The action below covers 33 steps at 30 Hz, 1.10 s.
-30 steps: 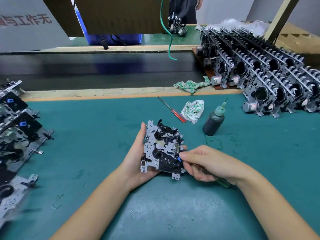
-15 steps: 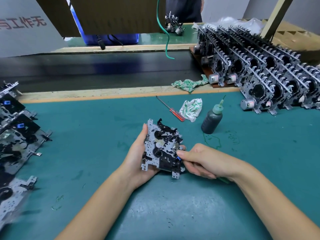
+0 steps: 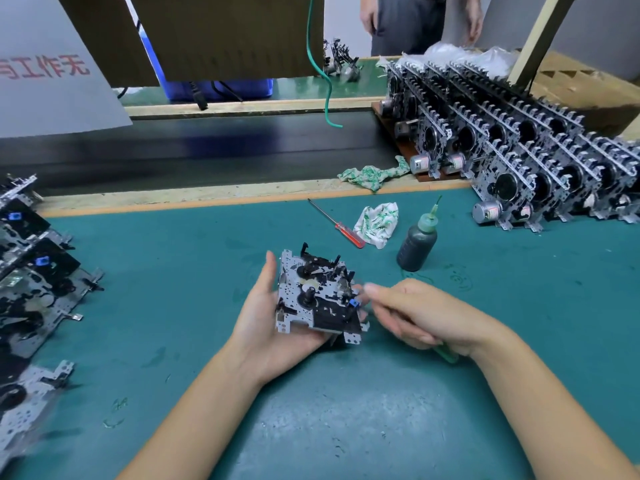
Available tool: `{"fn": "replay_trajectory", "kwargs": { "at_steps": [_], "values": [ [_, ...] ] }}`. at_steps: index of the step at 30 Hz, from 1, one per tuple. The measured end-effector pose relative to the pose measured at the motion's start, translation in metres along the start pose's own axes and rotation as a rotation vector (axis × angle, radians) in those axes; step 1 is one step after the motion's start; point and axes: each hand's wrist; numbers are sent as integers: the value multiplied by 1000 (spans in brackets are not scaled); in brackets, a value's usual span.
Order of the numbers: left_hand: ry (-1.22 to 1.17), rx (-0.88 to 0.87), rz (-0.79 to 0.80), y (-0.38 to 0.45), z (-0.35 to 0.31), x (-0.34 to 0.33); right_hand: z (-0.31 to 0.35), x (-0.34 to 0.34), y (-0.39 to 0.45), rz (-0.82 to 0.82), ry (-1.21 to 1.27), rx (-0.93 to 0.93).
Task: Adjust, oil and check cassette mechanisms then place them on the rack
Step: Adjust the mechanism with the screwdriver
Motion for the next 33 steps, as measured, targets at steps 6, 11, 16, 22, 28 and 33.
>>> {"fn": "replay_trajectory", "kwargs": {
  "at_steps": [6,11,16,22,28,33],
  "values": [
    [-162,-31,51,-5,-1,-4,-5,12,1,-180,13,57],
    [-157,18,80,-4,-4,1,-11,5,10,-514,-407,118],
    [252,159,70,-9,-15,7,-10,-7,2,-526,-1046,322],
    [724,262,-21,-18,-23,0,-14,-13,-23,-448,-1299,384],
    [901,77,-183,-33,-27,9,-35,-28,-46,-584,-1198,349],
    [1994,-192,-525,-71,-3,6,-45,-39,-47,-655,-1180,382]
  ]
}}
Point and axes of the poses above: each hand's wrist, its own y-axis towards the middle knuckle, its own x-axis out of the back of the hand, z = x × y, and after that the axes turned 5 degrees about z, right-handed
